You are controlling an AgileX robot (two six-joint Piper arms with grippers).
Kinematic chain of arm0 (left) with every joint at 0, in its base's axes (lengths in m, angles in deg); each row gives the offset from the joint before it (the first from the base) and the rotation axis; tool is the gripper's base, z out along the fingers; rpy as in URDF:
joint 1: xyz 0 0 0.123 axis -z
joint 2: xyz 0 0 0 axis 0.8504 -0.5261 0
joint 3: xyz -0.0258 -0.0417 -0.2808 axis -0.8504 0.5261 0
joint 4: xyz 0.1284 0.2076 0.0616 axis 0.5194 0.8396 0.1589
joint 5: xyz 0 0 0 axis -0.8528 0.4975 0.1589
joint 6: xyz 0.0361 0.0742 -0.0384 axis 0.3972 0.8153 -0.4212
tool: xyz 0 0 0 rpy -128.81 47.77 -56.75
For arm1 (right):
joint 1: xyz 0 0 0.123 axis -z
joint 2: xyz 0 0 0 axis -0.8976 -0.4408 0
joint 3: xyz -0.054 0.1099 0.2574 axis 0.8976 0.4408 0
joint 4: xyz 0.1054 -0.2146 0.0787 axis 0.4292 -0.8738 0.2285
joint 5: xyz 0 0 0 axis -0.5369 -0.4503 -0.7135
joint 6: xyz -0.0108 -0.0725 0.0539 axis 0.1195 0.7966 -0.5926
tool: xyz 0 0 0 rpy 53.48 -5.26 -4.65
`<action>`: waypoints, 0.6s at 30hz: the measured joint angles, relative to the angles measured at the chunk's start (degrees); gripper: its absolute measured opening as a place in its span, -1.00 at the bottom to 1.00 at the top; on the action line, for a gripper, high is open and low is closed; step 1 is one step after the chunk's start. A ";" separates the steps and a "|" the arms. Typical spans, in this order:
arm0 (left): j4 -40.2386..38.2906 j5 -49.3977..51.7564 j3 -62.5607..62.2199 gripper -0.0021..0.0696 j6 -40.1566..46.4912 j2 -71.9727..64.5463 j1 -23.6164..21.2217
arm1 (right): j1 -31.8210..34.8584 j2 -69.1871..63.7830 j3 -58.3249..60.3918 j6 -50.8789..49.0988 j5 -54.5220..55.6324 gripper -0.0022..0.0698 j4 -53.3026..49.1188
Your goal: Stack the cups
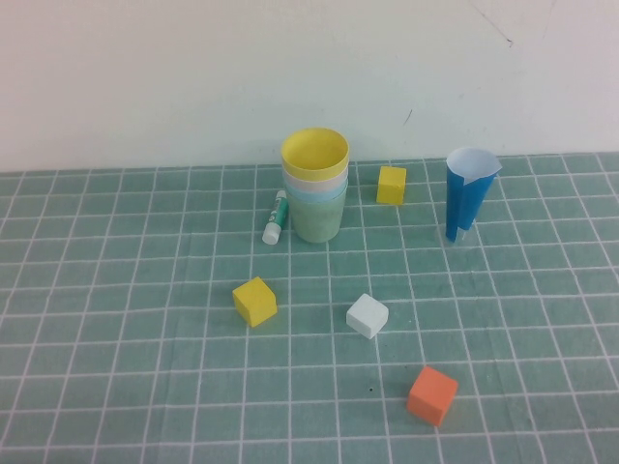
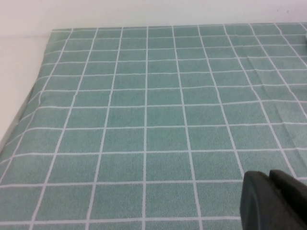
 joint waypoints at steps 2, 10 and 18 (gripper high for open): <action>0.00 0.00 0.00 -0.95 0.00 0.00 0.00 | 0.00 0.00 0.00 0.00 0.00 -0.94 0.00; 0.00 0.00 0.00 -0.95 0.13 0.00 0.00 | 0.00 0.00 0.00 -4.51 0.00 -0.94 -0.25; 0.00 0.00 0.00 -0.95 0.13 0.00 0.00 | 0.00 0.00 0.00 -5.55 -0.11 -0.94 -0.97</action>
